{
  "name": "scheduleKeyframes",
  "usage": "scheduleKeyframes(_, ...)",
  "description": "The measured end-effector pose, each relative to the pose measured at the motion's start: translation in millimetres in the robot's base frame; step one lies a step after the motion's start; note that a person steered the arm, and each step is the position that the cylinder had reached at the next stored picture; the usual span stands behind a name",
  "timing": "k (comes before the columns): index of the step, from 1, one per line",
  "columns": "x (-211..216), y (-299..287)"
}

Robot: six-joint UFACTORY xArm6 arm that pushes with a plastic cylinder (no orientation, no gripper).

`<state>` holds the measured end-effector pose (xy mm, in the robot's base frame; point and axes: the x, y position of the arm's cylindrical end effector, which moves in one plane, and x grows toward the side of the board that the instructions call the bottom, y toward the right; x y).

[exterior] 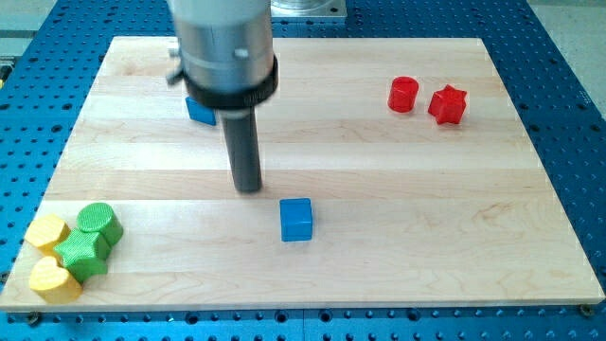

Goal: Push the triangle closely to the cube

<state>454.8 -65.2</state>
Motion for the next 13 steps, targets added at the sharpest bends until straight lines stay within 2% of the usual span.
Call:
scheduleKeyframes(1,-96,1)
scheduleKeyframes(2,-171,-25)
scheduleKeyframes(3,-169,-81)
scheduleKeyframes(4,-124,-103)
scheduleKeyframes(5,-93,-61)
scheduleKeyframes(6,-89,-4)
scheduleKeyframes(8,-117,9)
scheduleKeyframes(11,-62,49)
scheduleKeyframes(13,18,56)
